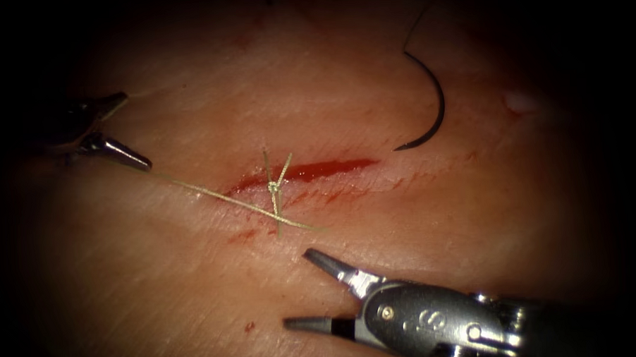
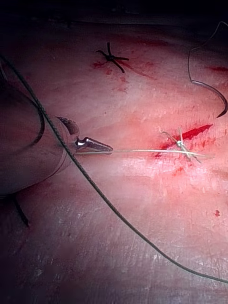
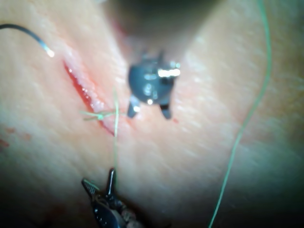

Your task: Wound Closure

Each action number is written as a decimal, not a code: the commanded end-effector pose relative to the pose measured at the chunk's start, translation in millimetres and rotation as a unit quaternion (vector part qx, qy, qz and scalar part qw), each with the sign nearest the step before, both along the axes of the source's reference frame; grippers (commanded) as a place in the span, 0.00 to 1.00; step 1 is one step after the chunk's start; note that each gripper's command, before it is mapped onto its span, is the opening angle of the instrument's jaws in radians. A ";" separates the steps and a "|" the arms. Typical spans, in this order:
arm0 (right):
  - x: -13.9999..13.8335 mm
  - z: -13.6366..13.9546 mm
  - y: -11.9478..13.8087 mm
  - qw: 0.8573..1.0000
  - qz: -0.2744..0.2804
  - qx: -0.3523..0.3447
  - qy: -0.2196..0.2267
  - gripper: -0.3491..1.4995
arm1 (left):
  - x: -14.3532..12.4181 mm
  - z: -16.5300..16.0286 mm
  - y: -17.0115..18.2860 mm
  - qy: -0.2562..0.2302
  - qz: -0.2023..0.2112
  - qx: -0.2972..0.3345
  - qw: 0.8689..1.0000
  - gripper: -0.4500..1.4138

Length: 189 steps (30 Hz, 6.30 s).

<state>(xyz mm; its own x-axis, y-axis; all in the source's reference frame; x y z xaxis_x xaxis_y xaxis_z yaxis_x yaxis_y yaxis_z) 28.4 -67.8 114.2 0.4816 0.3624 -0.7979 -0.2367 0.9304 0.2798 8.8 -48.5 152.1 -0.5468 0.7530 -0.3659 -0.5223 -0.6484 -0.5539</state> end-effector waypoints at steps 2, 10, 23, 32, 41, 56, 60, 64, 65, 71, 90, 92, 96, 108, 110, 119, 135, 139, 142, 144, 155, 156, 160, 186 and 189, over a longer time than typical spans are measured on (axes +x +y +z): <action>0.6 0.5 0.0 1.000 -0.001 -0.001 0.001 0.99 | 0.3 0.1 0.8 0.003 -0.004 -0.005 1.000 0.91; 0.6 0.5 0.0 1.000 -0.001 -0.001 0.001 0.99 | -2.1 -3.9 5.8 -0.012 -0.054 -0.050 0.997 0.87; 0.5 0.3 0.0 1.000 -0.001 0.000 0.001 0.99 | -10.0 4.6 4.8 -0.060 -0.018 -0.037 0.997 0.90; 0.5 0.3 0.0 1.000 0.001 0.003 0.002 0.99 | -10.2 5.8 0.6 -0.017 0.005 -0.023 1.000 0.85; 0.5 0.3 -0.1 1.000 0.004 0.008 0.002 0.99 | -9.6 2.2 -4.5 0.015 0.021 0.000 1.000 0.87; 0.6 0.3 -0.1 1.000 0.005 0.010 0.002 0.99 | -9.2 -2.6 -3.8 0.079 0.059 0.009 0.995 0.90; 0.6 0.3 -0.1 1.000 0.005 0.010 0.002 0.99 | -8.6 -5.6 -2.1 0.071 0.044 0.002 0.996 0.91; 0.6 0.3 -0.1 1.000 0.007 0.013 0.002 0.99 | -8.0 -9.2 -1.5 0.071 0.042 0.007 0.997 0.90; 0.6 0.3 0.0 1.000 0.007 0.013 0.002 0.99 | -7.9 -9.9 -1.6 0.071 0.042 0.009 0.997 0.90; 0.6 0.3 -0.1 1.000 0.007 0.013 0.002 0.99 | -7.5 -14.0 -2.6 0.087 0.074 0.057 0.992 0.87; 0.9 0.4 -0.2 1.000 0.007 0.013 0.002 0.99 | -6.9 -10.4 1.9 -0.219 -0.136 0.097 0.961 0.80; 0.9 0.3 -0.2 1.000 0.007 0.013 0.002 0.99 | -7.0 -9.8 1.8 -0.228 -0.145 0.102 0.957 0.80; 1.0 0.3 -0.3 1.000 0.006 0.013 0.003 0.99 | -7.3 -6.3 0.4 -0.259 -0.191 0.138 0.937 0.84; 1.3 0.3 -0.6 1.000 0.006 0.013 0.003 0.99 | -5.9 -0.3 -1.2 -0.284 -0.244 0.192 0.907 0.88; 1.4 0.3 -0.6 1.000 0.005 0.014 0.004 0.99 | -4.8 -0.3 -1.0 -0.285 -0.247 0.189 0.906 0.88; 1.4 0.3 -0.7 1.000 0.004 0.014 0.004 0.99 | -1.4 -2.1 -1.2 -0.282 -0.260 0.189 0.904 0.88; 0.3 -0.4 0.1 1.000 0.004 0.021 0.006 0.99 | -8.6 -12.4 2.6 -0.250 -0.151 0.084 0.953 0.87; -1.9 -1.2 0.8 1.000 -0.003 0.026 0.010 0.99 | -13.6 -12.3 2.7 -0.224 -0.102 0.063 0.967 0.87; -3.4 -1.5 1.2 1.000 -0.001 0.025 0.009 0.99 | -16.5 -11.6 2.9 -0.213 -0.082 0.056 0.972 0.87; -3.8 -1.6 1.3 1.000 -0.001 0.025 0.008 0.99 | -17.6 -11.3 3.2 -0.209 -0.075 0.052 0.974 0.87; -9.1 -2.0 1.3 0.999 -0.020 0.032 -0.005 0.97 | -26.3 -7.7 4.4 -0.117 0.001 0.027 0.993 0.86; -9.7 -2.0 1.2 0.999 -0.021 0.034 -0.009 0.97 | -27.0 -7.3 4.5 -0.108 0.009 0.025 0.994 0.86; -11.4 -2.1 1.1 0.999 -0.020 0.039 -0.025 0.97 | -29.9 -5.5 4.5 -0.070 0.042 0.012 0.997 0.86; -15.1 -3.0 1.7 0.998 0.009 0.044 -0.046 0.93 | -33.8 3.2 1.7 -0.020 0.166 -0.050 0.985 0.02; -15.5 -3.1 1.8 0.998 0.008 0.045 -0.046 0.90 | -33.3 2.6 1.6 -0.023 0.176 -0.076 0.981 0.00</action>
<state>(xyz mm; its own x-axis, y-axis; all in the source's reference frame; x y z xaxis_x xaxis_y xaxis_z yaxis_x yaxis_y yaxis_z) 12.3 -65.9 110.5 0.5454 0.4404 -0.7132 -0.2815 0.8977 0.3391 -24.0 -47.4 153.9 -0.7465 0.4454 -0.4944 -0.2182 -0.8658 -0.4504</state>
